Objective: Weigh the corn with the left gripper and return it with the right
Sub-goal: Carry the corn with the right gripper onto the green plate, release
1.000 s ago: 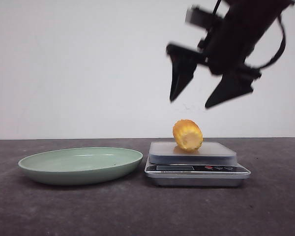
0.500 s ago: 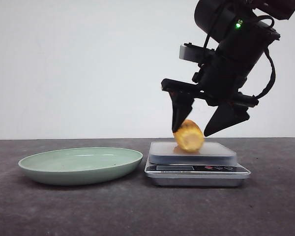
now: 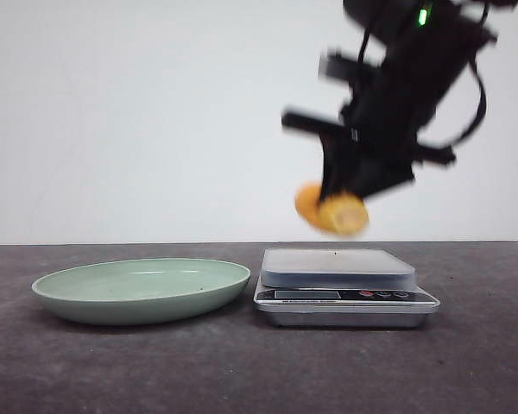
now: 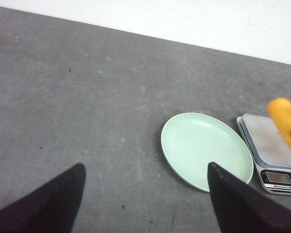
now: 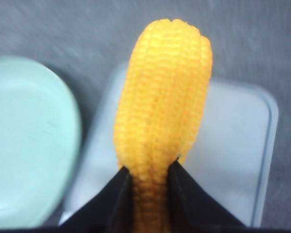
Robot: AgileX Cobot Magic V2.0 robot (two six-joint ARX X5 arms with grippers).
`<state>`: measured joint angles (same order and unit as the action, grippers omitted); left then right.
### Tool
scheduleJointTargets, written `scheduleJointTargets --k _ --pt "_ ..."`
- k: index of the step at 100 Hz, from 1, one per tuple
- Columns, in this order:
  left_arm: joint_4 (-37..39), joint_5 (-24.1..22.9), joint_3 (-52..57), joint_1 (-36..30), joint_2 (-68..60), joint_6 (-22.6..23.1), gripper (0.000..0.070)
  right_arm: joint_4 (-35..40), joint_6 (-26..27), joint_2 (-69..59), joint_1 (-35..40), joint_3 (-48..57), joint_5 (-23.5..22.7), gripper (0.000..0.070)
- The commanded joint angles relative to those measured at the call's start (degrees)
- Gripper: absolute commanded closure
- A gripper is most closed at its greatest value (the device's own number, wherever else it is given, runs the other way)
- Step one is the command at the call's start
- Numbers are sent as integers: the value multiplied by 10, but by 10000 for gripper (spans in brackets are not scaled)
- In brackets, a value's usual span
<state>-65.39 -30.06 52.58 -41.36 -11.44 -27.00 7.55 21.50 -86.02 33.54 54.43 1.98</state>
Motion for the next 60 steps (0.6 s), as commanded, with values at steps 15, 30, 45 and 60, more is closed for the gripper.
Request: scheduleJointTargets --k 15,30,45,60 --pt "6 -2 7 -3 0 -2 230 9 2 21 63 97 -17 700" --pt "8 -6 7 -3 0 -3 230 -19 7 -11 128 142 27 700" --pt "6 -5 7 -3 0 -6 230 -38 23 -69 169 177 45 700" --pt "7 -6 7 -3 0 -7 230 -46 39 -143 190 201 57 700"
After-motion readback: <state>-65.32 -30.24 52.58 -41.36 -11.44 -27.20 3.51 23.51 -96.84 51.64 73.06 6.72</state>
